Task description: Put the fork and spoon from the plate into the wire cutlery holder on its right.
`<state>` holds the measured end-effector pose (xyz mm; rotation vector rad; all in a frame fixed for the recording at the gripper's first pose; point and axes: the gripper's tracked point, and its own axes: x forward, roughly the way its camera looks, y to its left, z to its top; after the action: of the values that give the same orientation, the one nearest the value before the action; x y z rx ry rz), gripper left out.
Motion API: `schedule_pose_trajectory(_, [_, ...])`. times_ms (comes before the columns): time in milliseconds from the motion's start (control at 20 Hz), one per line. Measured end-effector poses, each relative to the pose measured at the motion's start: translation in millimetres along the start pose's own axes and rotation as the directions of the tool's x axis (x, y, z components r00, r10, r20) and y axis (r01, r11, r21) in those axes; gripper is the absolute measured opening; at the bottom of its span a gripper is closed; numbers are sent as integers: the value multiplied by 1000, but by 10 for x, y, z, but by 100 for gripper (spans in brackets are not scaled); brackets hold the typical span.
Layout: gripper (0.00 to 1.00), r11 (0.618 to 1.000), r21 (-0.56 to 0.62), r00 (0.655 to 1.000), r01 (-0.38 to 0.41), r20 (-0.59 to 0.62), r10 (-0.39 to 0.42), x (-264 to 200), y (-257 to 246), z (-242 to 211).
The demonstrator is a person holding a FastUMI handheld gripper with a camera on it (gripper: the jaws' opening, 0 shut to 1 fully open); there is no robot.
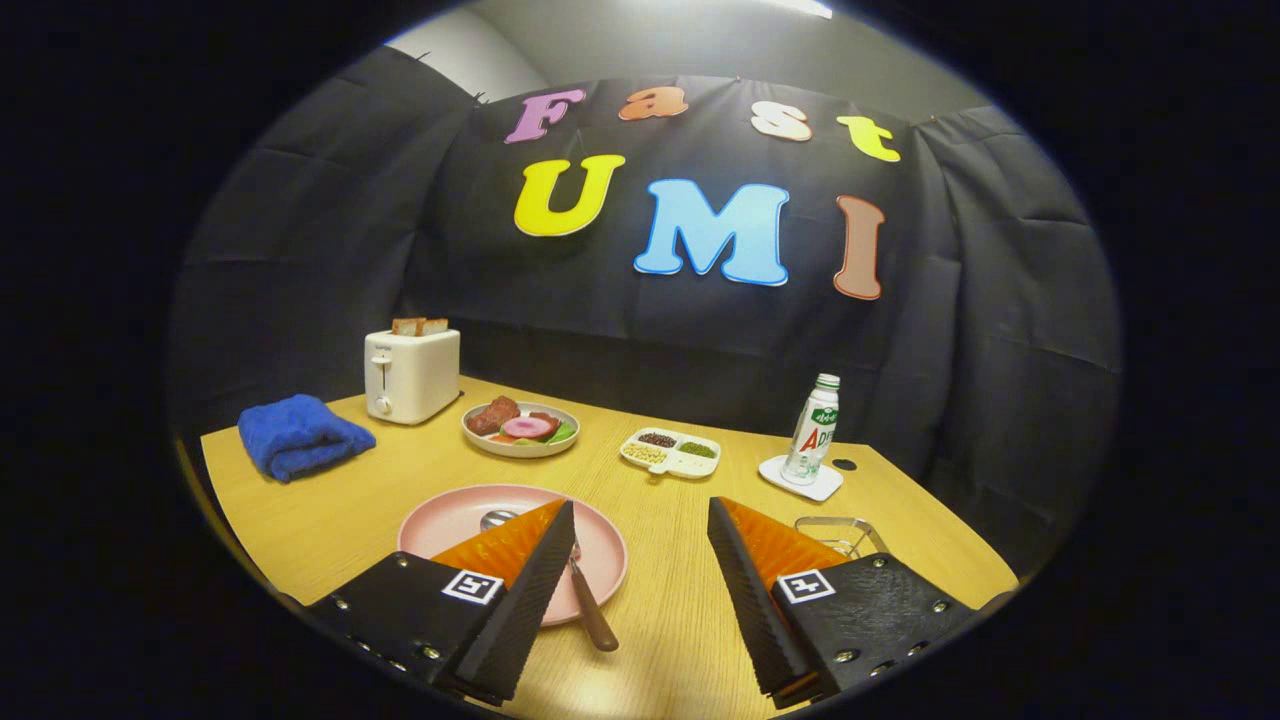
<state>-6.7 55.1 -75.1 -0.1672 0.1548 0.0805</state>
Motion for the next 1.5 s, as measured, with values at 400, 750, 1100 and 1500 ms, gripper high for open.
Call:
schedule_pose_trajectory(400, [74, 992, -29, 970, -123, -216, 114, 89, 213, -649])
schedule_pose_trajectory(750, [52, 989, 36, 950, -142, -274, 146, 115, 218, -775])
schedule_pose_trajectory(1100, [52, 986, 48, 931, -161, -324, 168, 99, 245, -797])
schedule_pose_trajectory(1500, [52, 983, 39, 921, -179, -344, 182, -42, 242, -807])
